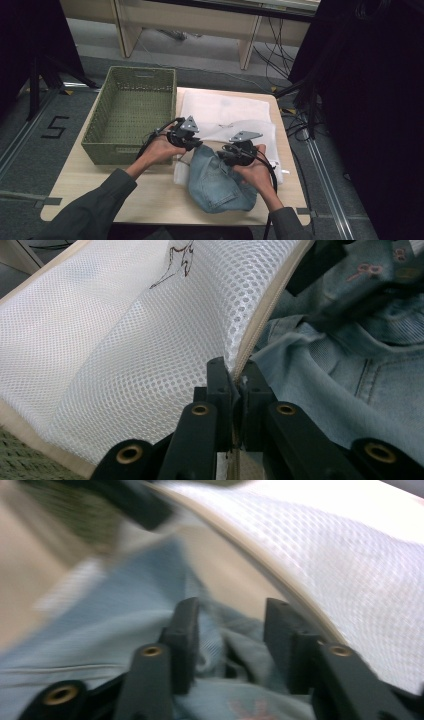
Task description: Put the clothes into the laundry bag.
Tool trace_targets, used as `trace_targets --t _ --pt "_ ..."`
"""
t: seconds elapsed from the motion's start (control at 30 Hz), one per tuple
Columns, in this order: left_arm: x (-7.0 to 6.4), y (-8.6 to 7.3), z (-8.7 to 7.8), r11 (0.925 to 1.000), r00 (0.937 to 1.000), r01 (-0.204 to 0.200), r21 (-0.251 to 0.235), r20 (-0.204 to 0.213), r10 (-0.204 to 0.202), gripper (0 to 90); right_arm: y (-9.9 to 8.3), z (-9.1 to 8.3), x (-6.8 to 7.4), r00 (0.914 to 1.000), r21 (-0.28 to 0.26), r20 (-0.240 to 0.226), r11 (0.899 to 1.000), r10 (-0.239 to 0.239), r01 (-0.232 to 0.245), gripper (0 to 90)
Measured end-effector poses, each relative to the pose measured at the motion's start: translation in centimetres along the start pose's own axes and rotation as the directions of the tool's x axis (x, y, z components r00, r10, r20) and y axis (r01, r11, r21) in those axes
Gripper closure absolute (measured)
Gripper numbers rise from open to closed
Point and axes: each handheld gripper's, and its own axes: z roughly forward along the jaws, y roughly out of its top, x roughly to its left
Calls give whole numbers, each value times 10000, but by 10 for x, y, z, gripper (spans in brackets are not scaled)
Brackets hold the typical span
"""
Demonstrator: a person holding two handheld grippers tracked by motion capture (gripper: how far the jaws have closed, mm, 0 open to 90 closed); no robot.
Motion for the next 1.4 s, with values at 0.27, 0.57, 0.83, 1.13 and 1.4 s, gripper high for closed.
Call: trace_targets --t 0.27,0.57,0.83,1.13,1.4 --pt "1 0 -3 10000 10000 44 13 -7 -44 853 -3 -33 62 9852 -62 -1575 9977 -675 673 466" --pt "1 0 -2 9999 10000 -54 85 -1 54 852 -32 -2 102 9680 1567 -2060 9717 -1431 1770 428" --pt "-4 2 -3 9994 9995 -317 144 -1 317 855 -30 24 85 9378 2467 -2265 9159 -2632 3167 849" --pt "-8 10 -13 9995 9997 -229 -194 53 231 860 21 5 1 9972 695 511 9963 -550 514 864" --pt "-5 6 -8 9992 9992 -394 121 71 393 859 4 49 -26 9862 873 1627 9952 292 -439 796"
